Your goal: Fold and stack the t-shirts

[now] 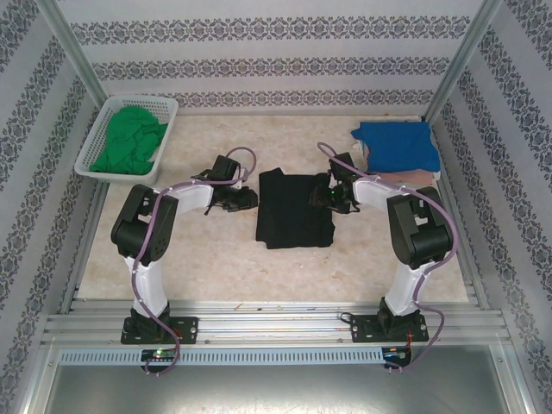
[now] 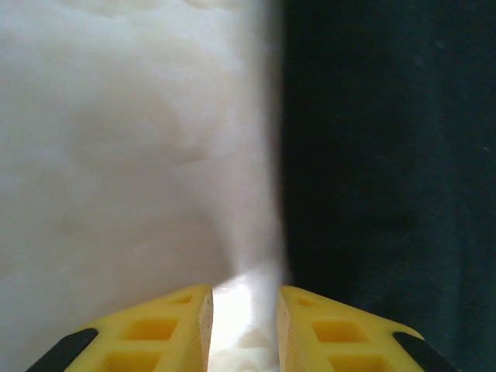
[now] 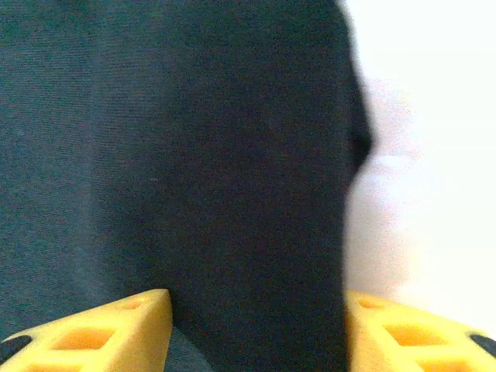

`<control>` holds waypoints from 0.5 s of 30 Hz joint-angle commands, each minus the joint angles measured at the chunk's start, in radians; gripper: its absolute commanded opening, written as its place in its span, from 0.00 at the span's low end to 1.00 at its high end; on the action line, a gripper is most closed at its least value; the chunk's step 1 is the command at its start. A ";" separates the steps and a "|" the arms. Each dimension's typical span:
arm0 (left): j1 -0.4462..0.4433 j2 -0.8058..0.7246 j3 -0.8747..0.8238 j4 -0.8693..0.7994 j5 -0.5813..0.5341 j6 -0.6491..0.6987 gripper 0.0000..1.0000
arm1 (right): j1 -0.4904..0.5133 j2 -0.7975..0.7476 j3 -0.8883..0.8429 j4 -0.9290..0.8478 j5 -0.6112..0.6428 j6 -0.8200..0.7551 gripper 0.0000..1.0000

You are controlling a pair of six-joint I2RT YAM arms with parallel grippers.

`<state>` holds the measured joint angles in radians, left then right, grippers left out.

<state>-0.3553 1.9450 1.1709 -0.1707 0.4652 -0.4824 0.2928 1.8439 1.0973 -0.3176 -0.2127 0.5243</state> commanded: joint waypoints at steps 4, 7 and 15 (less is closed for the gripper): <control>-0.005 0.093 0.118 -0.019 0.049 0.026 0.28 | 0.077 0.020 0.039 0.001 0.006 0.047 0.57; 0.021 0.098 0.180 -0.114 0.038 0.068 0.27 | 0.076 0.034 0.059 -0.011 0.010 0.041 0.56; 0.022 0.114 0.163 -0.114 0.074 0.066 0.27 | -0.040 0.015 -0.003 0.002 -0.111 -0.018 0.60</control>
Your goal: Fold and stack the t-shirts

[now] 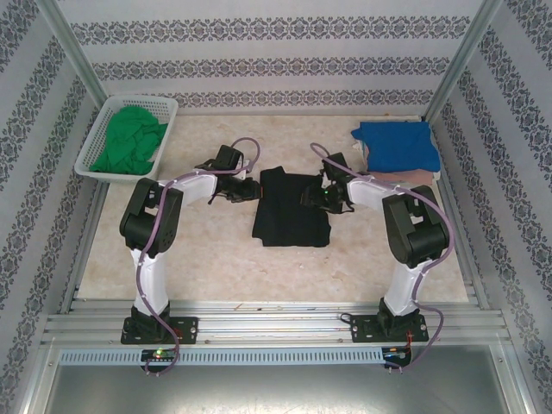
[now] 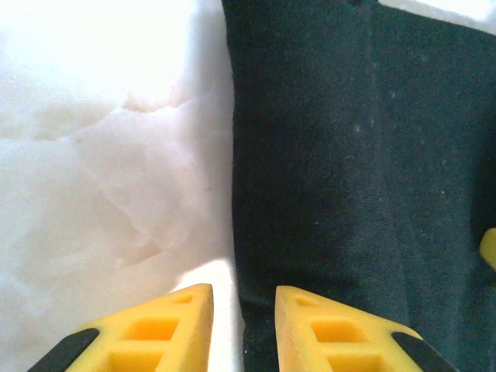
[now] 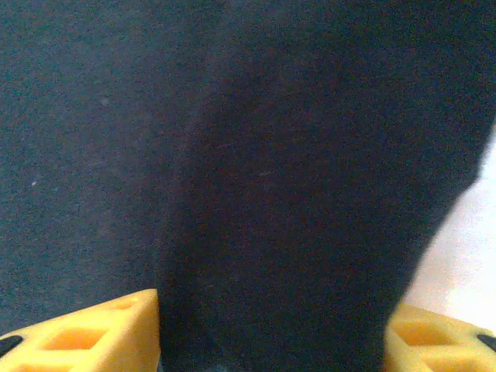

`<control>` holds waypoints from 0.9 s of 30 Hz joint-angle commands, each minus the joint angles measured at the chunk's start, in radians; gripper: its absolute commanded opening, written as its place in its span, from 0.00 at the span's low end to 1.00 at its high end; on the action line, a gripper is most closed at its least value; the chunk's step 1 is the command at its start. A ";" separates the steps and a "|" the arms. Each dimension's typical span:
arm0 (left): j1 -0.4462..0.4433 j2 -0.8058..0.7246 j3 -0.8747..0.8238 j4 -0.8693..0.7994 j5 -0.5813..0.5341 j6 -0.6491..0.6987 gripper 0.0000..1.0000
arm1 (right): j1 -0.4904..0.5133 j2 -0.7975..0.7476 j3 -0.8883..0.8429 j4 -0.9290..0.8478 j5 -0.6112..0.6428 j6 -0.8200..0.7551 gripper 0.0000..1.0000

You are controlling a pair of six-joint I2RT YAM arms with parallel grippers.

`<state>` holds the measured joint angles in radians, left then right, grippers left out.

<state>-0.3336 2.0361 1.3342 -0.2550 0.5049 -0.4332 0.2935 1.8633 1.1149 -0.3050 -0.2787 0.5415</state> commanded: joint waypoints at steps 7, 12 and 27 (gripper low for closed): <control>0.002 0.032 -0.023 -0.041 0.014 0.008 0.27 | -0.018 0.027 -0.043 -0.013 -0.043 -0.062 0.59; -0.002 0.029 -0.012 -0.049 0.023 -0.002 0.27 | -0.003 0.075 -0.035 0.009 -0.059 -0.055 0.49; 0.027 -0.099 -0.112 -0.055 -0.011 0.025 0.26 | -0.028 -0.036 0.187 -0.153 0.050 -0.290 0.00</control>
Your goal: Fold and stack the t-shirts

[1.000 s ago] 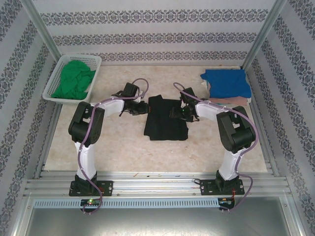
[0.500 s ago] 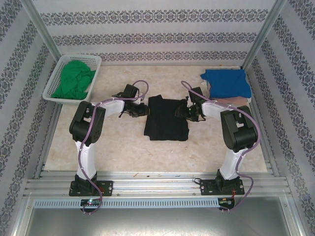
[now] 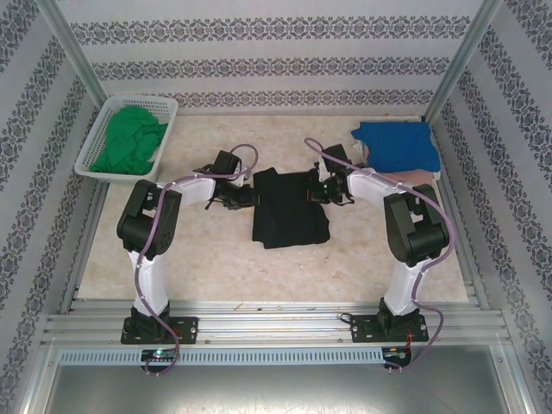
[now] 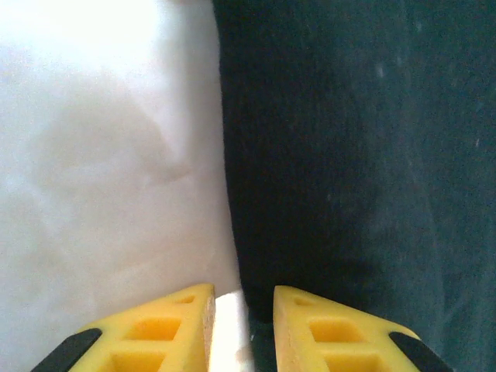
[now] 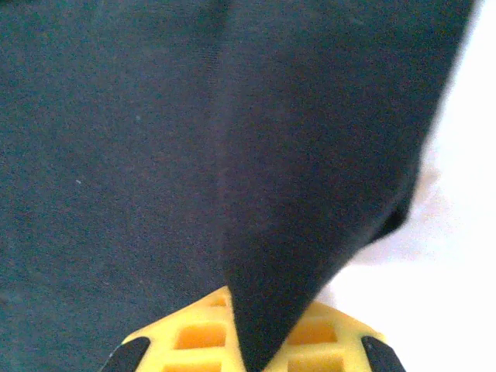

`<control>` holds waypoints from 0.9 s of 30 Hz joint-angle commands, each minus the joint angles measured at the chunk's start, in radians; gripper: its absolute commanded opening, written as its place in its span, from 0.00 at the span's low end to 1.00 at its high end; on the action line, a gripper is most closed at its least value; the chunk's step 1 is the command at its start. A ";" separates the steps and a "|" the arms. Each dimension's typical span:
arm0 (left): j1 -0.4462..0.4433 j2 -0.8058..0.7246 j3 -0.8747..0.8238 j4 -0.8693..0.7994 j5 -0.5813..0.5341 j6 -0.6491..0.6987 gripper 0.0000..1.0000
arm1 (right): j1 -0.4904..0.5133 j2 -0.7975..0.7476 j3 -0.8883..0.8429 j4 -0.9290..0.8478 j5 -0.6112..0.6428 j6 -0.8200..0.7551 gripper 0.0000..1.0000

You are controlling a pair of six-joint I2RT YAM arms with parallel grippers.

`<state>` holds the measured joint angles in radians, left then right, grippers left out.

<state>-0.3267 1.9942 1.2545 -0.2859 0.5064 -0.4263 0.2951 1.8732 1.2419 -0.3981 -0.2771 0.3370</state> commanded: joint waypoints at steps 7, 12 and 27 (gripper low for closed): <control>0.046 -0.096 -0.052 0.013 0.002 0.018 0.25 | -0.047 -0.091 0.194 -0.180 0.066 -0.190 0.00; 0.077 -0.146 -0.125 0.061 0.010 0.016 0.25 | -0.054 -0.082 0.316 -0.294 0.192 -0.246 0.00; 0.154 -0.229 -0.269 0.127 0.046 0.012 0.25 | -0.128 0.034 0.882 -0.617 0.304 -0.288 0.00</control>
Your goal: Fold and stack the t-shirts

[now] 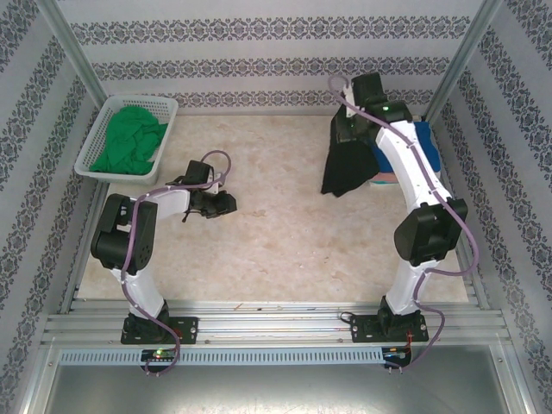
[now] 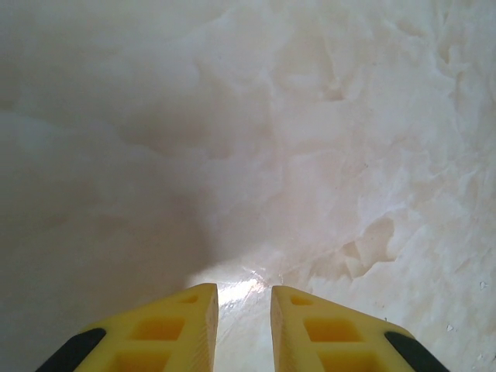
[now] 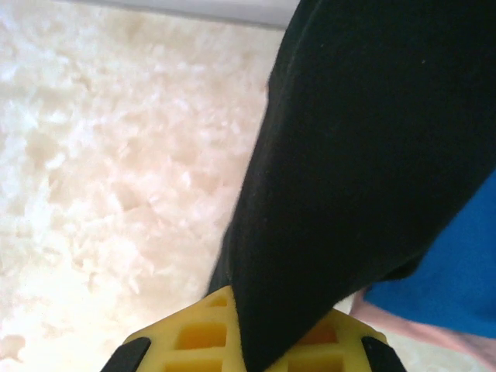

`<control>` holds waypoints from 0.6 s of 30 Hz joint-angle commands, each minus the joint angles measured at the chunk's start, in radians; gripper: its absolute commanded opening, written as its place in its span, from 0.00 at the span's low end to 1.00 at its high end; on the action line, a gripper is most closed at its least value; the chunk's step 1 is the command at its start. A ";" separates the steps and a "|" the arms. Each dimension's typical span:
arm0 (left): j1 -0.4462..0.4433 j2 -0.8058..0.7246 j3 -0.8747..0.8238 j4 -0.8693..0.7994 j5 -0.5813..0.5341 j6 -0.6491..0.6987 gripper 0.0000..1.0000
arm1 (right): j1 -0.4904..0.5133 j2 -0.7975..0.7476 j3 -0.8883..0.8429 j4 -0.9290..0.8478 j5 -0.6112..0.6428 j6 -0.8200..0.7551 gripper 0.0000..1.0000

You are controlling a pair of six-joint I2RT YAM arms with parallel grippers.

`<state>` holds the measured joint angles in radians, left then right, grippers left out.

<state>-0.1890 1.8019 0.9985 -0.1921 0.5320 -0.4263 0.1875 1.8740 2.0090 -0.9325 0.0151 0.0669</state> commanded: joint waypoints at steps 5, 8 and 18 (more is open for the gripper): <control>0.021 -0.064 -0.022 -0.015 0.001 0.050 0.25 | -0.035 0.169 0.452 -0.279 0.001 -0.015 0.00; 0.024 -0.070 -0.023 -0.051 -0.011 0.066 0.25 | -0.064 0.227 0.557 -0.305 -0.018 -0.032 0.00; 0.023 -0.102 -0.068 -0.066 -0.019 0.058 0.25 | -0.281 0.263 0.464 -0.163 -0.129 -0.021 0.00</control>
<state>-0.1806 1.7256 0.9356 -0.2180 0.5217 -0.3916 -0.0483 2.1517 2.5107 -1.1812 -0.0620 0.0483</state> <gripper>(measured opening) 0.249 0.069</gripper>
